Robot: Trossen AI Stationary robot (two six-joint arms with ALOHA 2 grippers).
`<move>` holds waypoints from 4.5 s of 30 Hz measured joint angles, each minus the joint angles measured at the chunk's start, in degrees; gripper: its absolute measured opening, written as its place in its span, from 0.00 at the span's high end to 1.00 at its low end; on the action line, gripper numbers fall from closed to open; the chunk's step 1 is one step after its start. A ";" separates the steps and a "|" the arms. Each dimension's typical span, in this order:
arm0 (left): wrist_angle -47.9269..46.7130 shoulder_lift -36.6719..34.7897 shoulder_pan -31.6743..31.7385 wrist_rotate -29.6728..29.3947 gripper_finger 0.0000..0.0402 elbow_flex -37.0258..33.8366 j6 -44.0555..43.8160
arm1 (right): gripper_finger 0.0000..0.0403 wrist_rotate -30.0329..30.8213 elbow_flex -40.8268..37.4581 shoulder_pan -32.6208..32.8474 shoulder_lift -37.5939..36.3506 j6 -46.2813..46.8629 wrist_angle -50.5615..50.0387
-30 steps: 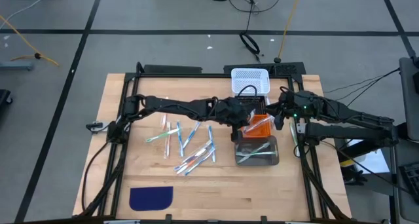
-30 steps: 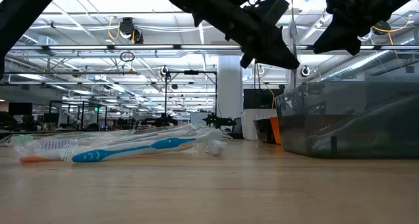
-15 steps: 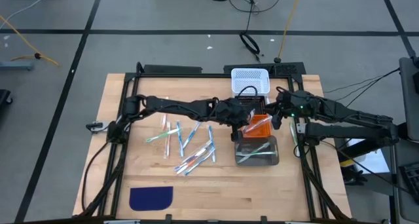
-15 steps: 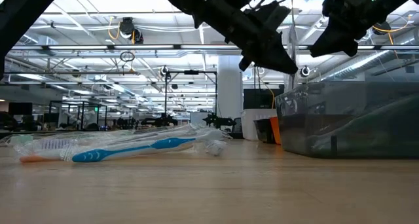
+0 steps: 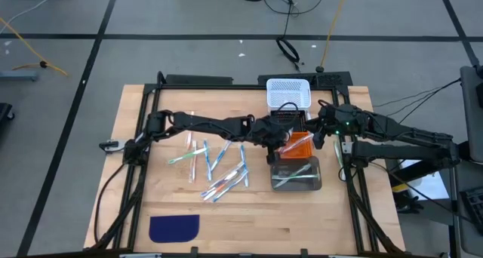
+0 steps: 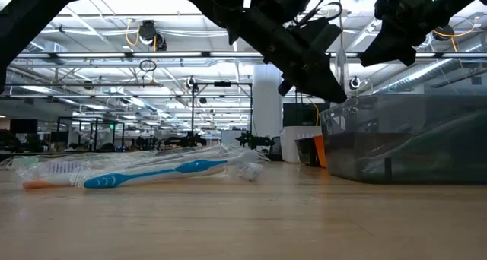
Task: Pick & Place Toothbrushes
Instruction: Put the purple toothbrush into the orange bin
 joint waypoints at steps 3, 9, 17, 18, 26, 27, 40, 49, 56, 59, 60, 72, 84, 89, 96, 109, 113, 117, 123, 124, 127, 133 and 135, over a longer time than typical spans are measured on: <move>-0.23 0.19 -0.01 0.00 0.93 0.00 0.88 | 0.81 0.00 0.00 0.00 0.00 0.00 0.00; -0.31 0.19 -0.12 -2.93 0.82 0.00 0.81 | 0.81 0.00 0.00 0.00 0.00 -0.11 -0.01; 0.19 0.19 -0.31 -3.04 0.62 0.00 0.54 | 0.81 -0.03 0.00 0.00 0.00 -0.15 -0.02; 0.50 0.18 -0.42 -3.04 0.60 0.00 0.55 | 0.81 -0.03 0.00 0.00 0.00 -0.15 -0.02; 2.48 0.17 -1.87 -2.54 0.51 0.00 1.12 | 0.81 -0.03 -0.01 0.00 0.00 -0.15 -0.02; 2.48 0.18 -1.94 -2.59 0.51 0.00 1.32 | 0.81 -0.03 0.00 0.00 0.00 -0.15 -0.02; 2.43 0.17 -1.76 -3.04 0.51 0.00 2.13 | 0.81 -0.02 -0.01 -0.01 0.26 6.70 -5.21; 2.59 0.17 -1.75 -3.04 0.51 0.00 2.13 | 0.81 -0.25 -0.02 -2.78 4.99 14.43 -17.78; 2.80 0.17 -1.89 -3.03 0.51 0.00 2.03 | 0.81 5.60 -0.02 -8.25 8.47 16.37 -18.87; 2.83 0.17 -1.92 -3.03 0.51 0.00 1.96 | 0.81 5.67 -0.02 -11.56 10.22 15.64 -18.78; 2.81 0.17 -1.92 -3.03 0.51 0.00 1.90 | 0.81 5.68 -0.02 -12.77 10.87 15.20 -18.79; 2.81 0.17 -1.92 -3.02 0.51 0.00 1.87 | 0.81 4.33 -0.02 -26.68 20.09 8.79 -16.24; 2.28 0.12 -1.92 -3.02 0.51 0.00 1.89 | 0.81 -2.71 -1.21 -35.59 30.81 3.30 -7.02; 2.32 0.08 -1.92 -3.02 0.51 0.00 2.06 | 0.75 -7.13 -3.76 -39.14 33.22 2.57 -1.88; 2.39 0.08 -1.92 -3.02 0.51 0.00 2.11 | 0.63 -8.09 -4.53 -40.04 35.20 2.23 0.82; 2.43 0.08 -1.92 -3.02 0.51 0.00 2.19 | 0.59 -11.08 -4.57 -38.00 40.25 3.67 4.59; 2.41 0.08 -1.92 -3.02 0.51 0.00 2.19 | 0.61 -10.84 -4.46 -37.55 41.59 3.05 5.12; 2.43 0.08 -1.92 -3.02 0.51 0.00 2.19 | 0.67 -10.15 -4.39 -37.55 41.97 2.00 3.82; 2.50 0.08 -1.92 -3.02 0.51 0.00 2.17 | 0.94 -8.60 -4.46 -37.66 41.49 0.34 2.45; 2.51 0.08 -1.92 -3.02 0.51 0.00 2.15 | 0.96 -8.62 -4.47 -37.66 41.32 0.10 2.45; 2.72 0.08 -1.92 -3.02 0.51 0.00 2.13 | 0.95 -8.77 -4.54 -37.98 40.90 0.02 2.47; 2.81 0.08 -1.92 -3.02 0.51 0.00 2.02 | 0.97 -8.91 -4.78 -38.67 38.54 -1.09 1.62; 2.85 0.08 -1.92 -3.02 0.51 0.01 1.85 | 0.97 -7.85 -4.72 -39.08 36.95 -1.23 1.68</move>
